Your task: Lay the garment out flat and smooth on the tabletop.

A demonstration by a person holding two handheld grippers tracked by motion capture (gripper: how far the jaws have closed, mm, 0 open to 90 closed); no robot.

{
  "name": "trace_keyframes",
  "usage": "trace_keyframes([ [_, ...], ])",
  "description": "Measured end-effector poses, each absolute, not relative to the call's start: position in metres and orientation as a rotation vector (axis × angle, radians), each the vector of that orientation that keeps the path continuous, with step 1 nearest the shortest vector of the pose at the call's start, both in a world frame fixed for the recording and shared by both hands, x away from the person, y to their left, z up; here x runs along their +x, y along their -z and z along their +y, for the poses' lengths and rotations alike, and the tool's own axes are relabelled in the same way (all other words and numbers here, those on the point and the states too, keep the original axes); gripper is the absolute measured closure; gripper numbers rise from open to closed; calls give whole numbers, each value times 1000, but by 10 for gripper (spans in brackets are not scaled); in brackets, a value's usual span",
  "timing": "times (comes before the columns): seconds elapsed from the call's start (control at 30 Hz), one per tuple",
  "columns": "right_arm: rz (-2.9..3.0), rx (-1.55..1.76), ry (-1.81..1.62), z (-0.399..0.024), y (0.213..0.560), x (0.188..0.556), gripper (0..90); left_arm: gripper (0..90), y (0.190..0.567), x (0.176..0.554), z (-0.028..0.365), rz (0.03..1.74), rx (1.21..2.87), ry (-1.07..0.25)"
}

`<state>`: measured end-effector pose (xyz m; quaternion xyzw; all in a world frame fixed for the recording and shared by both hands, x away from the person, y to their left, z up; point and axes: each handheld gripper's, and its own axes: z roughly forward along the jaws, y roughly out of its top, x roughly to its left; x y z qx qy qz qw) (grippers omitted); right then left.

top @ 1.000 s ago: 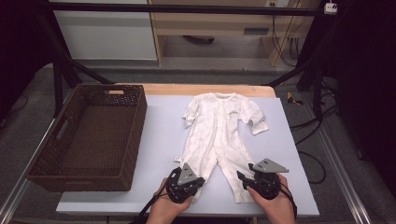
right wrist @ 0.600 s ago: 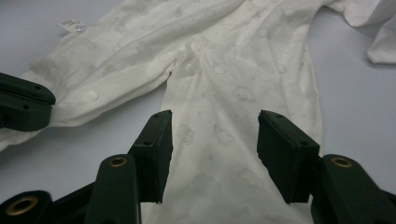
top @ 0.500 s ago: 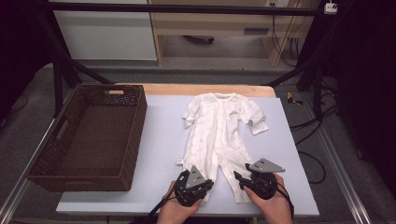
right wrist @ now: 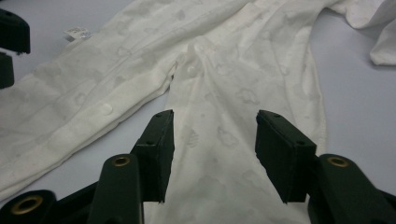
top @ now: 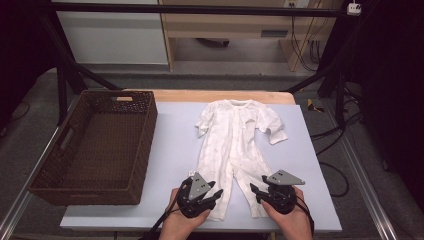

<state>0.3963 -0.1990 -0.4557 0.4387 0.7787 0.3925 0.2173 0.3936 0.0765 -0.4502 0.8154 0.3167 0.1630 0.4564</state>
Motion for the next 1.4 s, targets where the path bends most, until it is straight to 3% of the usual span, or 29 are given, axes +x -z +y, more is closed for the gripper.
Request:
trace_keyframes([
  [0.23,2215,1173,-1082,-187,459,395,607,605,451,403,90,813,2020,-445],
  [0.63,2346,1178,-923,-165,477,397,601,595,457,411,102,855,2031,-474],
  [0.83,2332,1205,-904,-163,476,397,818,595,457,411,102,854,2035,-474],
  [0.97,2341,1212,-911,-161,475,396,849,595,456,411,102,853,2033,-476],
  [1.07,2416,1139,-1015,-156,476,392,809,595,456,410,102,846,2039,-477],
  [1.23,2344,1155,-1067,-168,468,391,573,592,456,409,99,827,2056,-489],
  [1.4,2156,1197,-1033,-207,455,393,549,580,458,412,104,845,2062,-496],
])
